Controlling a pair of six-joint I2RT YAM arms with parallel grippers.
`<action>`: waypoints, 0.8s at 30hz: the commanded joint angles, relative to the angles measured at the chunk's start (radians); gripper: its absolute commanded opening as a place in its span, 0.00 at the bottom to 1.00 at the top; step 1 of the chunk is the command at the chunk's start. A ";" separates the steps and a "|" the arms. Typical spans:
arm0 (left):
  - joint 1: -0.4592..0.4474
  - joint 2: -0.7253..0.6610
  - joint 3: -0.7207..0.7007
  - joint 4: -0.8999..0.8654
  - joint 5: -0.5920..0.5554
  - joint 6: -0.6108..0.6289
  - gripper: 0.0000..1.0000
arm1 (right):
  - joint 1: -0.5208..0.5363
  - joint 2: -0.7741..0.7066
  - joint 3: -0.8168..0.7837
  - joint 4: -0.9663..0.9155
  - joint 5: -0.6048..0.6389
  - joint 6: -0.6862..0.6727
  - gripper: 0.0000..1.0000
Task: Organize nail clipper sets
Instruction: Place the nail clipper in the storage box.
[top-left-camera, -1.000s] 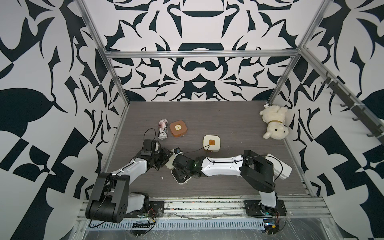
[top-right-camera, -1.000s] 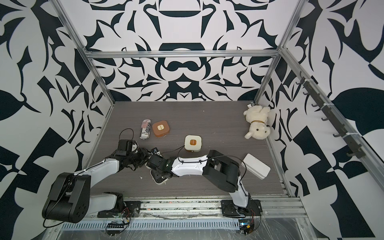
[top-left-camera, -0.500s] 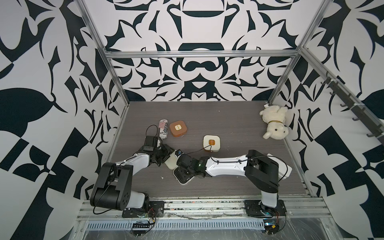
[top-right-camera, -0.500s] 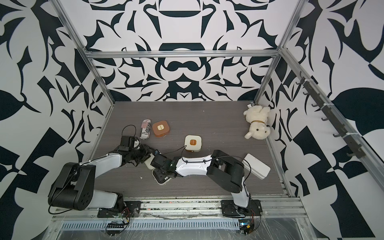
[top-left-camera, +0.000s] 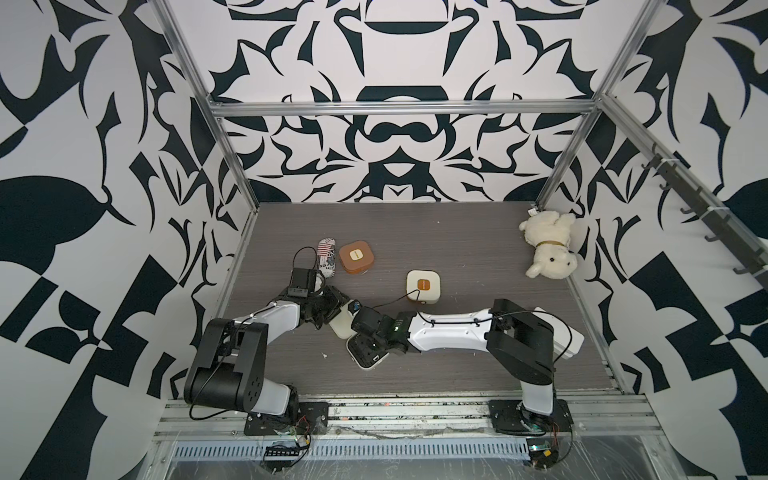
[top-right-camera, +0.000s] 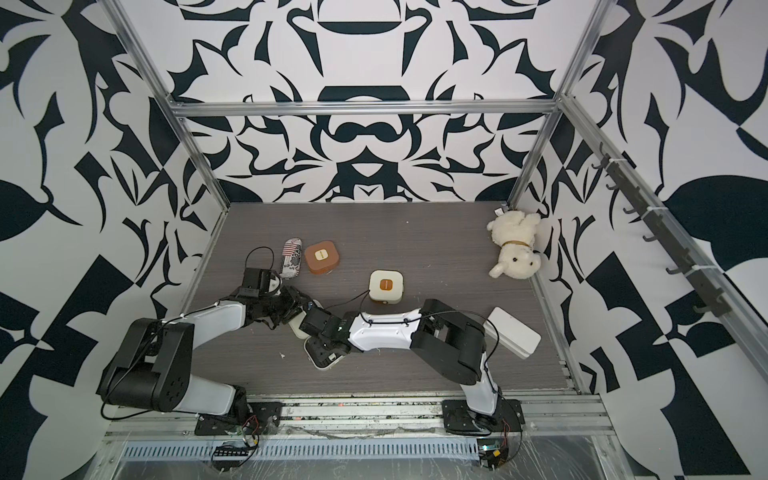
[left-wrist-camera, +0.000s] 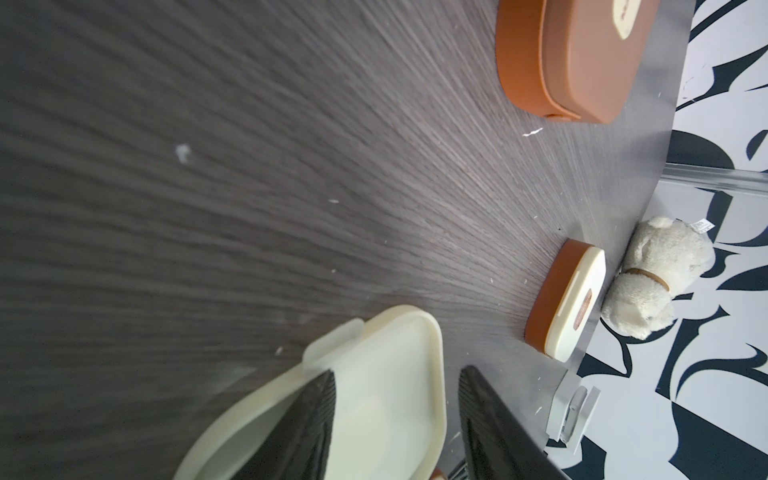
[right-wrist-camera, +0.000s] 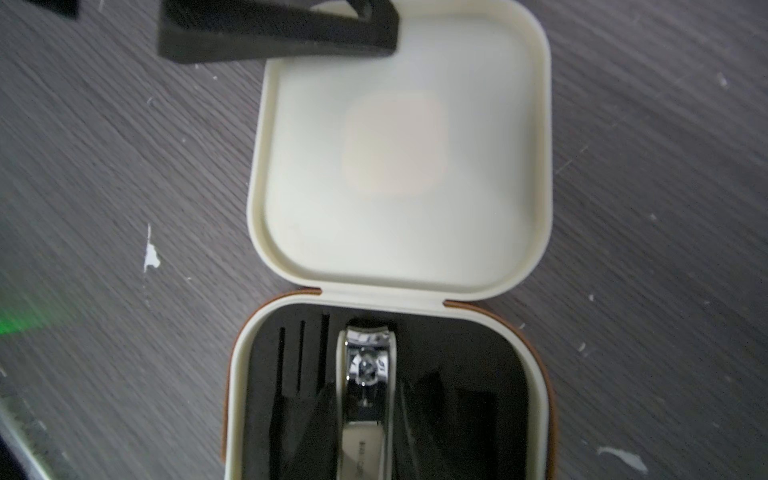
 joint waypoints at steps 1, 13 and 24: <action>0.017 0.067 -0.044 -0.154 -0.141 0.037 0.53 | 0.010 0.052 -0.004 -0.188 -0.003 0.005 0.07; 0.034 0.078 -0.028 -0.159 -0.138 0.052 0.53 | 0.014 0.084 0.020 -0.316 0.002 0.024 0.06; 0.054 0.090 0.003 -0.169 -0.134 0.061 0.53 | 0.022 0.090 0.087 -0.435 -0.036 0.018 0.04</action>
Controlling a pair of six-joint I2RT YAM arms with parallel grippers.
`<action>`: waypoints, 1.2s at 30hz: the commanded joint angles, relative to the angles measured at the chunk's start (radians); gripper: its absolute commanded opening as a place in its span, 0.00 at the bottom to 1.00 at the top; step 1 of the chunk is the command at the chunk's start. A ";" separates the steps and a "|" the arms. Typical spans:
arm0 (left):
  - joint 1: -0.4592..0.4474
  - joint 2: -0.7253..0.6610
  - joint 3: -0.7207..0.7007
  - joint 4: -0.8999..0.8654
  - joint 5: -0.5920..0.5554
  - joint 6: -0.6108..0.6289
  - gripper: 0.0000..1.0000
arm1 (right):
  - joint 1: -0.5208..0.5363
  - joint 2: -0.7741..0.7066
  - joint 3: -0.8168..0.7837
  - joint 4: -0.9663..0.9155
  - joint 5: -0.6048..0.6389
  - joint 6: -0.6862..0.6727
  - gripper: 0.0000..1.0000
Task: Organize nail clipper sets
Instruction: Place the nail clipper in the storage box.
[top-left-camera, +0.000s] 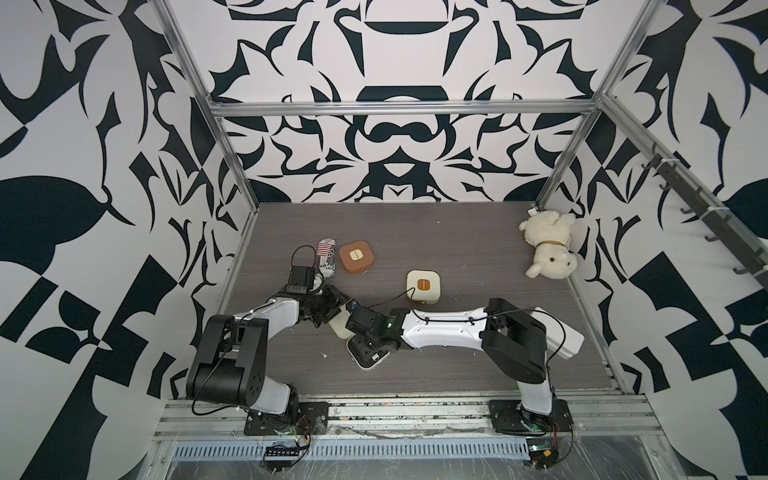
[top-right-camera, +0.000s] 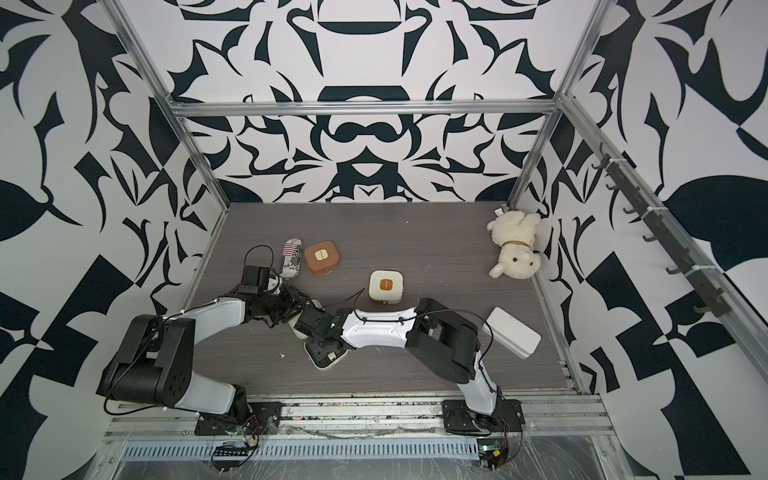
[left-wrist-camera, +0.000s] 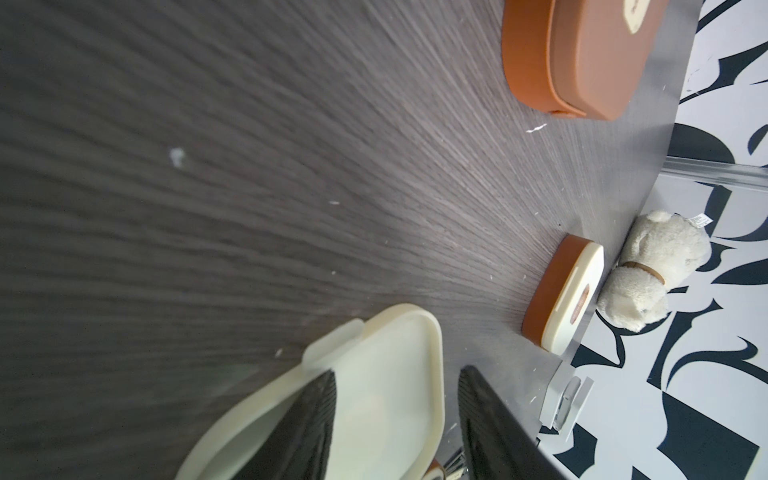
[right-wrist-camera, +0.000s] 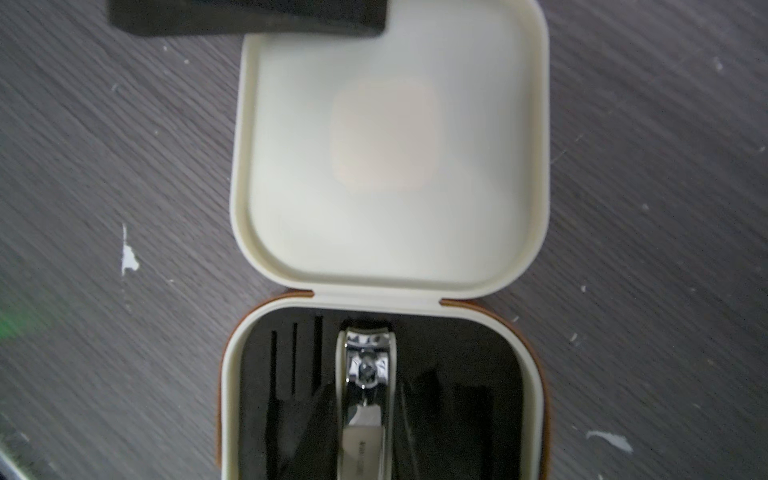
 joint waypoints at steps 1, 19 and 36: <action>0.031 0.068 -0.029 -0.126 -0.172 0.040 0.52 | 0.017 0.049 -0.004 -0.298 -0.058 -0.004 0.04; 0.037 0.059 -0.012 -0.137 -0.149 0.047 0.52 | 0.015 0.102 0.058 -0.308 -0.092 0.023 0.16; 0.034 0.063 -0.020 -0.127 -0.131 0.052 0.52 | -0.016 0.106 0.210 -0.342 -0.038 0.022 0.39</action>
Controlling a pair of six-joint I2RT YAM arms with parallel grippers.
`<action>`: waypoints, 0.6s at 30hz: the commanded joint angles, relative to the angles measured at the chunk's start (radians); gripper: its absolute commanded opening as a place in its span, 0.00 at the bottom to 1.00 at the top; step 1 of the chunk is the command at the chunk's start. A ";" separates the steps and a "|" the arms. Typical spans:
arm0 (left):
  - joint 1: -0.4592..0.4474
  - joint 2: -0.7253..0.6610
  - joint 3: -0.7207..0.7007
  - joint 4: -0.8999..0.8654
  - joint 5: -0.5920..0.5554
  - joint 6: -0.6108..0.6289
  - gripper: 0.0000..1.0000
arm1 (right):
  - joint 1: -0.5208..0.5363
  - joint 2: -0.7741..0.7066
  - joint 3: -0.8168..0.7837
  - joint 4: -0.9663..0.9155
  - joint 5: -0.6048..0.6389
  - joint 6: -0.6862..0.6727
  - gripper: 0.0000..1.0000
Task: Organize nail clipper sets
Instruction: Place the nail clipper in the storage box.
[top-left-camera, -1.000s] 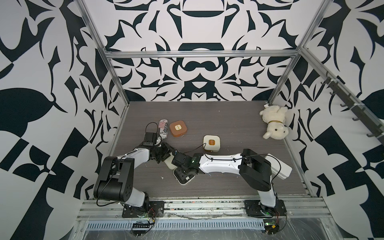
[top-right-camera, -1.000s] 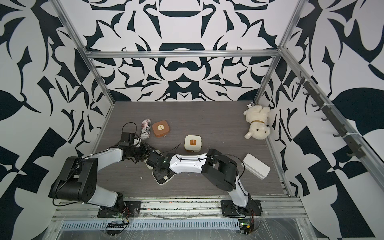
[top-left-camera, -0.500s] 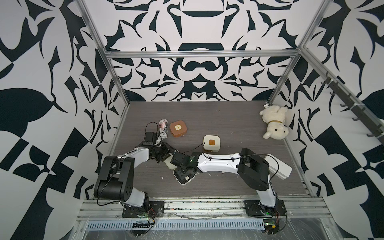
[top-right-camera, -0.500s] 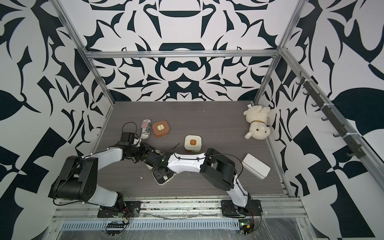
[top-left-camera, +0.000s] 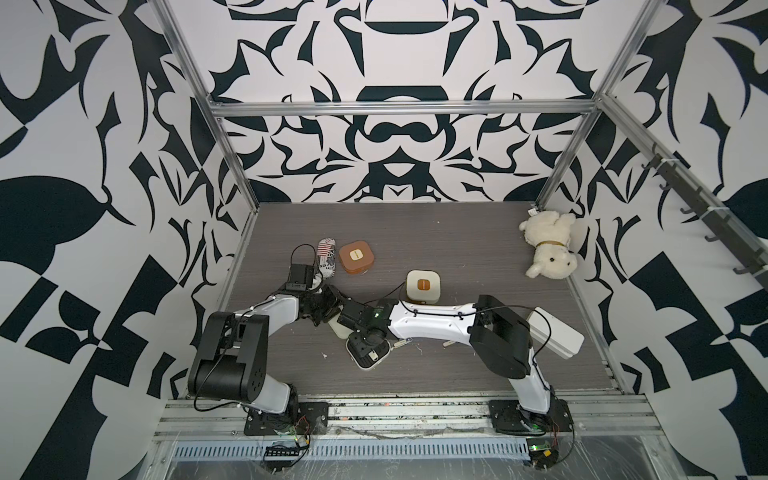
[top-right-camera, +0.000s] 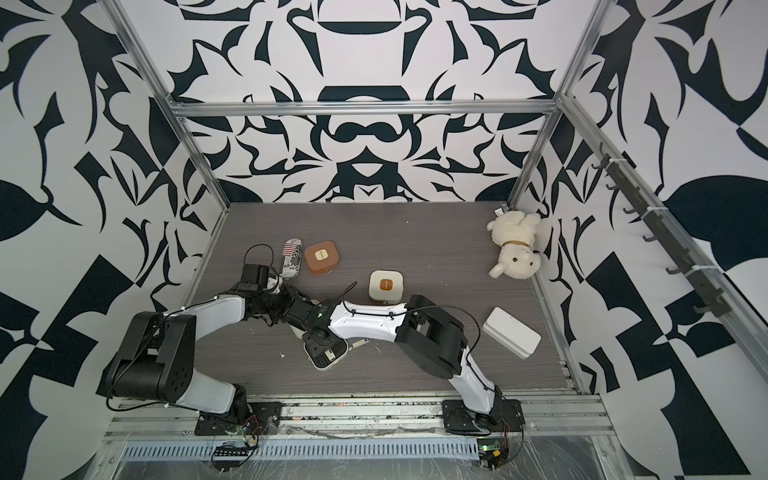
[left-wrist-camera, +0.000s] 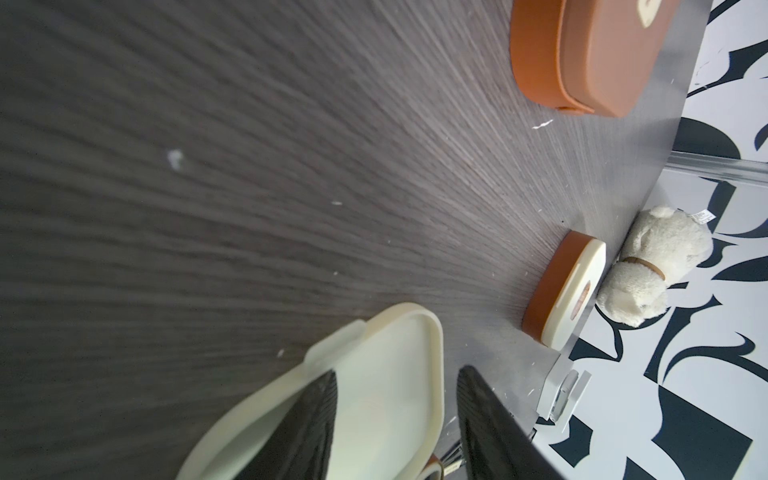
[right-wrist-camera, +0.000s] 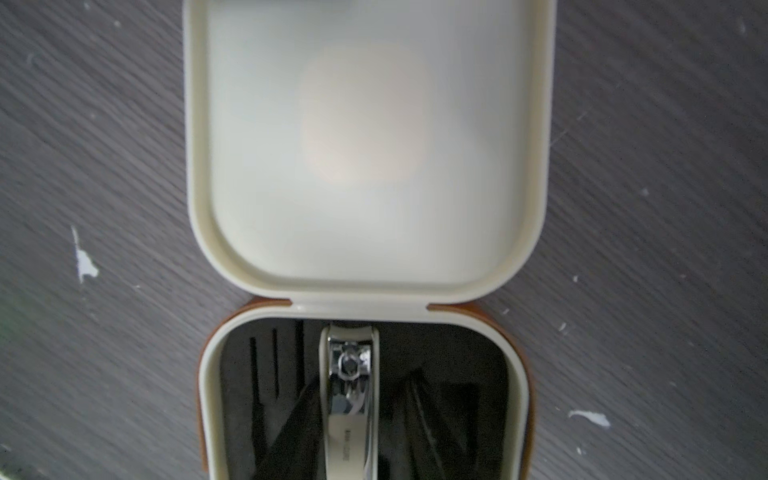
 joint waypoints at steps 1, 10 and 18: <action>0.022 0.048 -0.042 -0.094 -0.154 0.034 0.52 | 0.001 0.005 0.016 -0.111 -0.015 0.001 0.39; 0.021 0.044 -0.039 -0.098 -0.156 0.039 0.52 | -0.005 -0.105 0.025 -0.110 0.027 0.007 0.45; 0.021 0.022 -0.020 -0.113 -0.140 0.044 0.52 | -0.022 -0.304 -0.135 -0.081 0.178 0.092 0.44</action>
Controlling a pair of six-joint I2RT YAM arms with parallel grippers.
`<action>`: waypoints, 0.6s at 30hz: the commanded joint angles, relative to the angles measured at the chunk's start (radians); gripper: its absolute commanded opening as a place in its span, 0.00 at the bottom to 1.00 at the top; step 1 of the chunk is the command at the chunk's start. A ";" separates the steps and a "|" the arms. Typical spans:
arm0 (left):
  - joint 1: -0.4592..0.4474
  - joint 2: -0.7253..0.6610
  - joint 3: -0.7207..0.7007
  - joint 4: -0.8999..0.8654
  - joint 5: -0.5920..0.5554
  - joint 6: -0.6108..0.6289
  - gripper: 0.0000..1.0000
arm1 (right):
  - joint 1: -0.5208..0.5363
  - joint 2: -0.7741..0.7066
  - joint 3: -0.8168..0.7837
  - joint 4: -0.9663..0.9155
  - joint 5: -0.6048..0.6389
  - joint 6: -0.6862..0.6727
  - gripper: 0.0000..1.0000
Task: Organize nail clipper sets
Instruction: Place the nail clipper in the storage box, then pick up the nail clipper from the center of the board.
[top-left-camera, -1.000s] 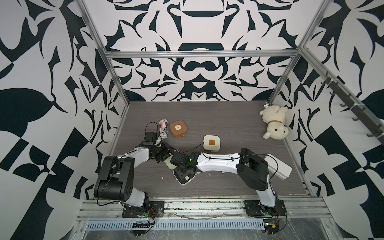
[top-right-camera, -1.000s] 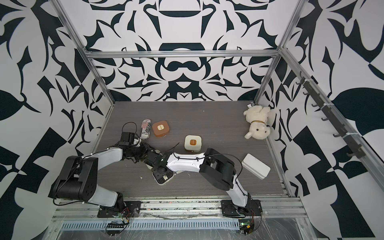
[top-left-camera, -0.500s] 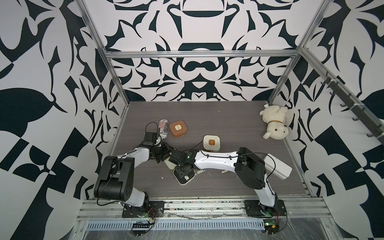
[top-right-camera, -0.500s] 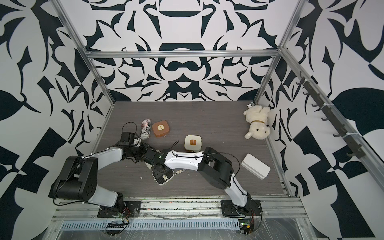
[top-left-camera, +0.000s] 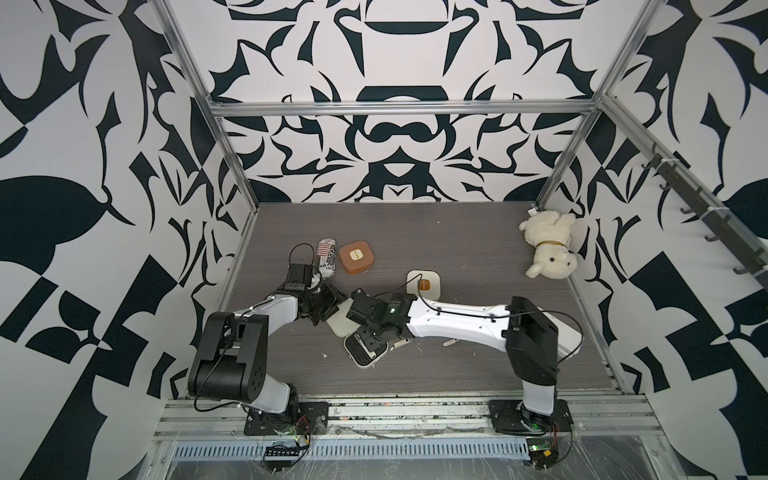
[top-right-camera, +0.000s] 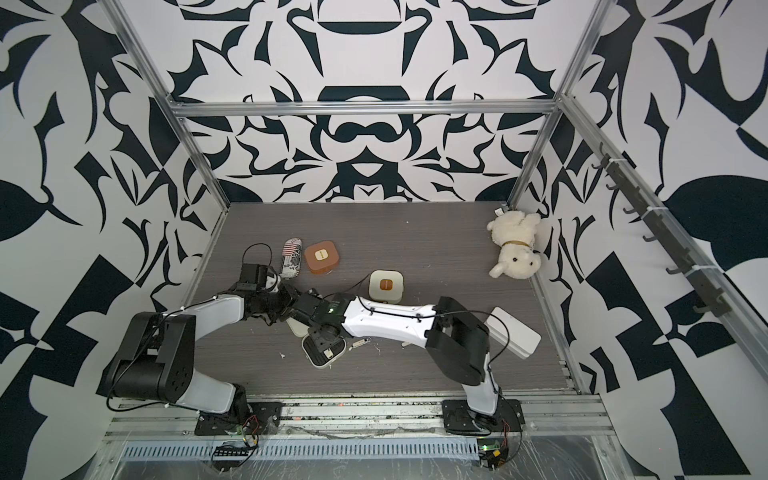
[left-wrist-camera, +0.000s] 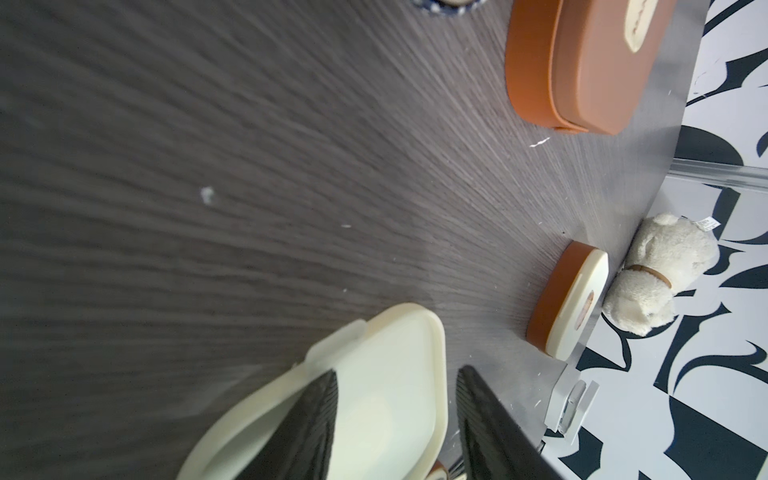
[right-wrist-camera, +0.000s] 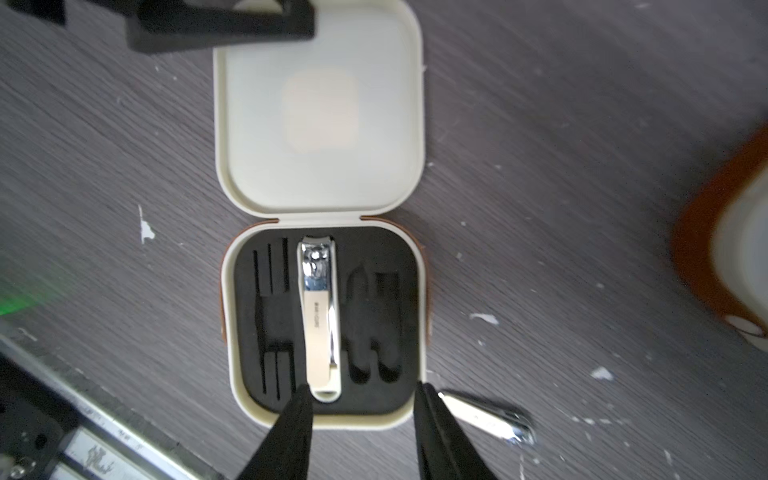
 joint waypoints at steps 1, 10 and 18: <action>0.010 0.020 -0.015 -0.123 -0.118 0.025 0.52 | -0.020 -0.128 -0.100 0.002 0.111 0.074 0.44; -0.019 -0.058 0.046 -0.189 -0.100 0.018 0.62 | -0.178 -0.451 -0.566 0.195 -0.002 0.277 0.43; -0.028 -0.132 0.075 -0.243 -0.115 0.010 0.68 | -0.149 -0.433 -0.609 0.254 -0.040 0.340 0.41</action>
